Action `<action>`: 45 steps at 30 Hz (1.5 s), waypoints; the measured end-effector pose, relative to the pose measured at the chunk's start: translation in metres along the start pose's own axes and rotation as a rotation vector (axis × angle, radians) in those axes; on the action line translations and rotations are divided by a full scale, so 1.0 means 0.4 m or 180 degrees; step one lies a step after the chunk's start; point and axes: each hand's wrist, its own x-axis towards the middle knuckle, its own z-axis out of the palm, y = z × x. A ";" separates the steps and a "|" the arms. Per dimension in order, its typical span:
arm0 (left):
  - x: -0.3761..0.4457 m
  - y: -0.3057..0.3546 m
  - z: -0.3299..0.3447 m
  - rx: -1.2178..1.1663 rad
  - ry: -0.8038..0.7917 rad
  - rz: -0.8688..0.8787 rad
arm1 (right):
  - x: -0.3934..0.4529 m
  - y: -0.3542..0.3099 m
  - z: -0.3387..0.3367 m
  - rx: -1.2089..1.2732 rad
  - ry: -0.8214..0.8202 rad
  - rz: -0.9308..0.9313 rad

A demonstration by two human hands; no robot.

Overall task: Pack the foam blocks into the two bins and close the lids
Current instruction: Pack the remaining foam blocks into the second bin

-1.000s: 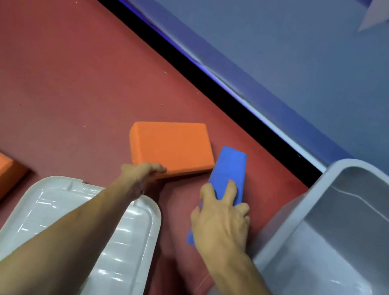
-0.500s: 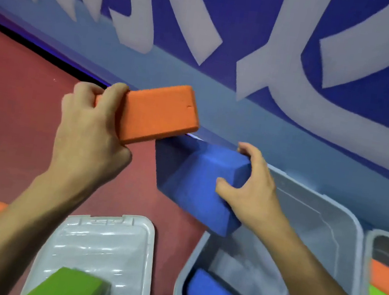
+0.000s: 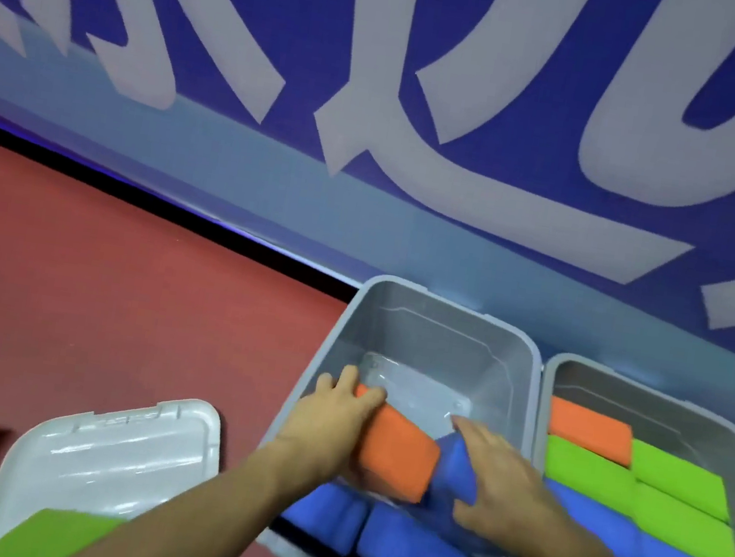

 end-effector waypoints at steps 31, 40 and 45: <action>-0.094 -0.374 0.087 -0.0466 -0.0279 -0.0110 | 0.264 -0.217 0.300 -0.0564 -0.0065 -0.0559; -0.746 -0.764 0.233 0.0739 -0.1751 -0.0828 | 0.227 -0.741 0.514 -0.0629 -0.1054 -0.2858; -0.820 -0.736 0.395 0.0787 -0.1737 -0.0749 | 0.176 -0.776 0.683 -0.1015 -0.1776 -0.3526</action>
